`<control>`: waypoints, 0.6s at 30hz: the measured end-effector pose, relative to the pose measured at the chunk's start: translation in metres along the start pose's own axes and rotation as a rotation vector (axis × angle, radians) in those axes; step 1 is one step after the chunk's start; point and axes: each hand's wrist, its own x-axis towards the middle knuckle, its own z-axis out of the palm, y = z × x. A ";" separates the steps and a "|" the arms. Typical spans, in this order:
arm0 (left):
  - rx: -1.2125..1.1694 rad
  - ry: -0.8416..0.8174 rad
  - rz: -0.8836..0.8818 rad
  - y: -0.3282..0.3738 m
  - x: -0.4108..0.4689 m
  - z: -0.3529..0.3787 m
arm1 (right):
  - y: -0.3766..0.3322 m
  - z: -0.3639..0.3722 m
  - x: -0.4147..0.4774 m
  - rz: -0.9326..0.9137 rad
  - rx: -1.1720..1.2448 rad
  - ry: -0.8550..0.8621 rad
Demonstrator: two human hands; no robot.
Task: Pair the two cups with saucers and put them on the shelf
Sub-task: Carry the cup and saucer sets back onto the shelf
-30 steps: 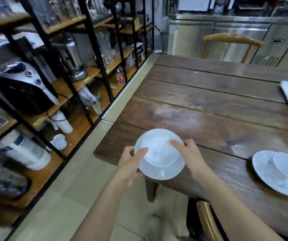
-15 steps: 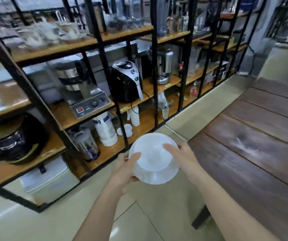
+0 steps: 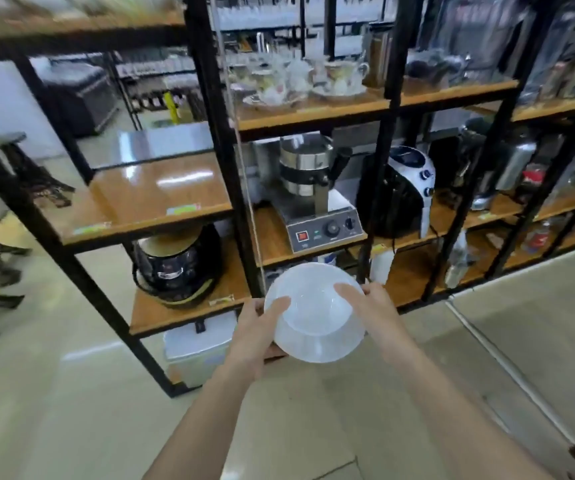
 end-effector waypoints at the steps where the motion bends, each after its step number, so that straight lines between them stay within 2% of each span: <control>1: -0.017 0.021 0.009 0.006 0.008 -0.011 | -0.008 0.014 0.009 -0.012 -0.004 -0.017; 6: -0.086 0.128 0.020 0.033 0.053 -0.064 | -0.044 0.087 0.056 -0.068 -0.094 -0.119; 12: -0.121 0.346 0.051 0.065 0.121 -0.130 | -0.083 0.180 0.123 -0.105 -0.155 -0.314; 18: -0.185 0.412 0.070 0.097 0.194 -0.186 | -0.126 0.264 0.189 -0.190 -0.161 -0.373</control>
